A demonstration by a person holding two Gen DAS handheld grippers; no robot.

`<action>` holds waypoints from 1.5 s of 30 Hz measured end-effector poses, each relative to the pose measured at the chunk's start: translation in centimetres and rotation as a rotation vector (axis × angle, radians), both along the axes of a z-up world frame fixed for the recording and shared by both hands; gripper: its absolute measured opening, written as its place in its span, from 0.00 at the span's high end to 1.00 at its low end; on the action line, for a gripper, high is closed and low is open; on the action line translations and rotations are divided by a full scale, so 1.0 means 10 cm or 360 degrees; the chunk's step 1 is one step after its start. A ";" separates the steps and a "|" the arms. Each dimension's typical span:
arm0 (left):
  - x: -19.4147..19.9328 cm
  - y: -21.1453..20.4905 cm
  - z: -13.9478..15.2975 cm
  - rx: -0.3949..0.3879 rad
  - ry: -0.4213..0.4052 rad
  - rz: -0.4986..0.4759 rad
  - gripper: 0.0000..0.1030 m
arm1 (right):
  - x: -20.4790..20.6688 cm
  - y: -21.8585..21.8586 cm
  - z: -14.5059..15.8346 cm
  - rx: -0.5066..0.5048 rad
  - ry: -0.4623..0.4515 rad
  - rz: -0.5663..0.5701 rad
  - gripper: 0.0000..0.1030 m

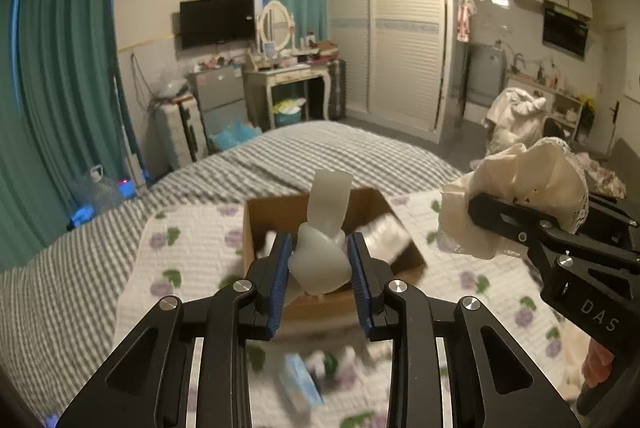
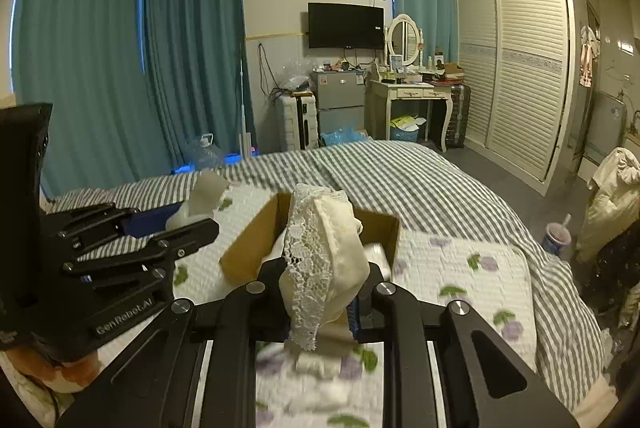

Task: Organize soft objects
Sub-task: 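Lower both held cloths into the box and open both grippers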

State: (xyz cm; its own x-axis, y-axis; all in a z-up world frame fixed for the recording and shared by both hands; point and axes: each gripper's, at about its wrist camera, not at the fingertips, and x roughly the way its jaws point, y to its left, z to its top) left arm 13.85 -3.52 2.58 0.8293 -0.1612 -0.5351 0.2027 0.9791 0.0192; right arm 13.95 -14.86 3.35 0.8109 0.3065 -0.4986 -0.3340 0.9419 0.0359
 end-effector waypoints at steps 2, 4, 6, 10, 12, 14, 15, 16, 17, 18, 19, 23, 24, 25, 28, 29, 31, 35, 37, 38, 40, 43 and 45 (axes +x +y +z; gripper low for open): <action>0.20 0.02 -0.02 0.0017 -0.0012 0.0014 0.73 | 0.23 0.03 0.01 0.0006 -0.0003 0.0003 0.81; 0.41 0.03 -0.07 0.0030 -0.0014 0.0024 0.73 | 0.47 0.06 -0.01 -0.0001 -0.0003 0.0001 0.81; 0.57 0.05 -0.14 0.0033 -0.0002 0.0030 0.73 | 0.68 0.09 -0.07 0.0004 0.0011 0.0000 0.81; 0.93 0.06 -0.36 0.0064 0.0036 0.0047 0.73 | 1.16 0.13 -0.32 0.0011 0.0088 -0.0002 0.81; 1.10 0.08 -0.51 0.0076 0.0067 0.0051 0.73 | 1.34 0.13 -0.45 0.0011 0.0125 -0.0009 0.81; 1.23 0.07 -0.62 0.0093 0.0097 0.0061 0.72 | 1.56 0.13 -0.64 -0.0004 0.0175 -0.0030 0.81; 1.32 0.08 -0.70 0.0101 0.0116 0.0066 0.72 | 1.64 0.12 -0.70 -0.0008 0.0191 -0.0037 0.81; 1.37 0.08 -0.75 0.0104 0.0131 0.0069 0.72 | 1.72 0.11 -0.79 -0.0008 0.0215 -0.0045 0.81; 1.42 0.09 -0.80 0.0105 0.0145 0.0070 0.73 | 1.79 0.10 -0.87 -0.0001 0.0241 -0.0049 0.81; 1.46 0.09 -0.85 0.0105 0.0161 0.0070 0.72 | 1.83 0.09 -0.94 0.0004 0.0256 -0.0053 0.81; 1.51 0.09 -0.90 0.0109 0.0179 0.0070 0.72 | 1.90 0.07 -1.00 0.0010 0.0273 -0.0059 0.81; 1.57 0.05 -1.00 0.0119 0.0214 0.0053 0.72 | 2.02 0.01 -1.20 0.0033 0.0320 -0.0082 0.81; 1.57 0.04 -1.00 0.0115 0.0216 0.0041 0.71 | 2.04 -0.02 -1.21 0.0048 0.0325 -0.0087 0.81; 1.55 0.02 -0.98 0.0119 0.0213 0.0028 0.69 | 2.05 -0.04 -1.22 0.0061 0.0328 -0.0096 0.80; 1.51 -0.03 -0.91 0.0144 0.0198 0.0018 0.67 | 2.06 -0.07 -1.18 0.0056 0.0317 -0.0160 0.47; 1.50 -0.03 -0.89 0.0163 0.0199 0.0018 0.60 | 2.03 -0.07 -1.13 0.0067 0.0304 -0.0178 0.37; 1.43 -0.06 -0.79 0.0197 0.0162 0.0029 0.39 | 1.97 -0.12 -0.99 0.0112 0.0286 -0.0187 0.36; 1.19 -0.02 -0.46 0.0189 0.0046 0.0055 0.28 | 1.71 -0.15 -0.59 0.0093 0.0200 -0.0209 0.35; 1.01 0.01 -0.20 0.0165 -0.0002 0.0072 0.28 | 1.50 -0.18 -0.31 0.0083 0.0144 -0.0217 0.35; 0.92 0.02 -0.09 0.0153 -0.0028 0.0076 0.28 | 1.37 -0.20 -0.16 0.0080 0.0110 -0.0224 0.35; 0.68 0.05 0.17 0.0139 -0.0096 0.0086 0.28 | 1.14 -0.22 0.11 0.0073 0.0054 -0.0236 0.31; 0.34 0.09 0.49 0.0136 -0.0187 0.0106 0.23 | 0.74 -0.24 0.48 0.0043 -0.0021 -0.0266 0.23; 0.10 0.14 0.67 0.0118 -0.0239 0.0128 0.06 | 0.48 -0.25 0.66 0.0019 -0.0054 -0.0280 0.16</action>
State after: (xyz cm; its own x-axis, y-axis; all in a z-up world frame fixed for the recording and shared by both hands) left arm 14.84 -2.16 9.27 0.9094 -0.0562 -0.4120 0.1135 0.9868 0.1159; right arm 18.71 -17.32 9.97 0.8688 0.1642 -0.4672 -0.1653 0.9855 0.0390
